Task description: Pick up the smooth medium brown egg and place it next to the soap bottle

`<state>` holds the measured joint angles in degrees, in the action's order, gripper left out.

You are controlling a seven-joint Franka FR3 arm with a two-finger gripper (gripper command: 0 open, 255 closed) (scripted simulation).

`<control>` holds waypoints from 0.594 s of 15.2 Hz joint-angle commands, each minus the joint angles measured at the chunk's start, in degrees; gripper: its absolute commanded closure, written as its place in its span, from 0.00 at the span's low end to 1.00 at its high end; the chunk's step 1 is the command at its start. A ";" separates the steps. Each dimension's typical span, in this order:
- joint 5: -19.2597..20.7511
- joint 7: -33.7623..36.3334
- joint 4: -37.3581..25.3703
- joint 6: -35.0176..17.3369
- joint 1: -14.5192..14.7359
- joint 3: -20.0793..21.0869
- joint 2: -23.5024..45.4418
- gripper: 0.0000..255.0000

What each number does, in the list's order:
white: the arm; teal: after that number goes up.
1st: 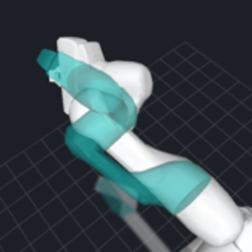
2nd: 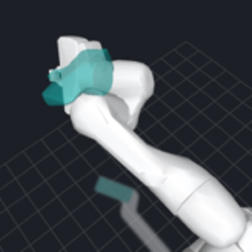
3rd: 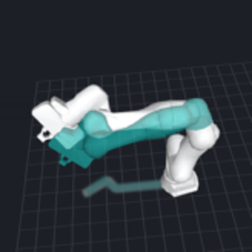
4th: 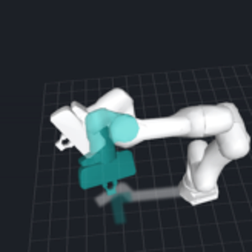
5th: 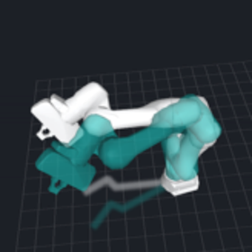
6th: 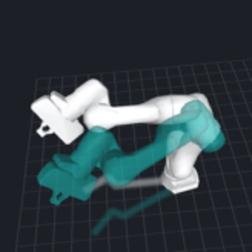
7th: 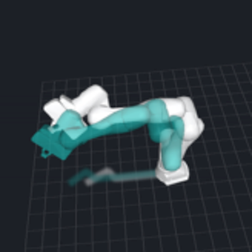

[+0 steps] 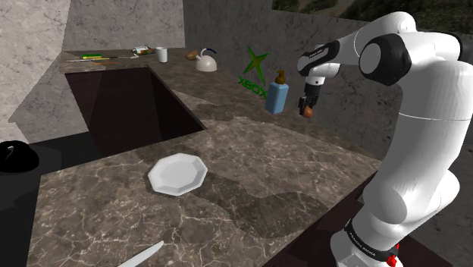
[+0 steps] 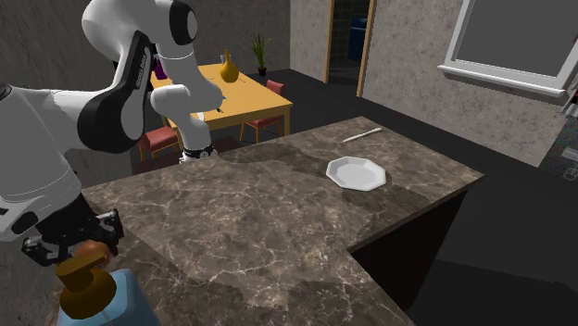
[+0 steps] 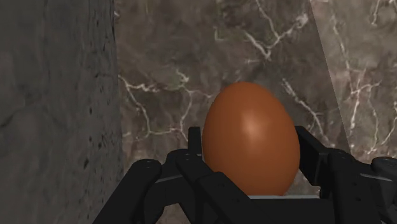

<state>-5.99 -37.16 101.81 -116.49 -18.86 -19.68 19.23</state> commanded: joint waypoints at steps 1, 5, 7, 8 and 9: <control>-0.31 -0.24 0.45 -1.23 -0.15 0.09 0.79 1.00; -1.02 -0.65 1.95 -4.30 -0.34 0.39 2.45 1.00; -1.01 -0.65 1.95 -4.30 -0.34 0.39 2.45 1.00; -1.01 -0.65 1.95 -4.30 -0.35 0.39 2.45 1.00; -1.01 -0.65 1.95 -4.30 -0.35 0.39 2.45 1.00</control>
<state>-6.98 -37.80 103.76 -120.73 -19.20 -19.30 21.64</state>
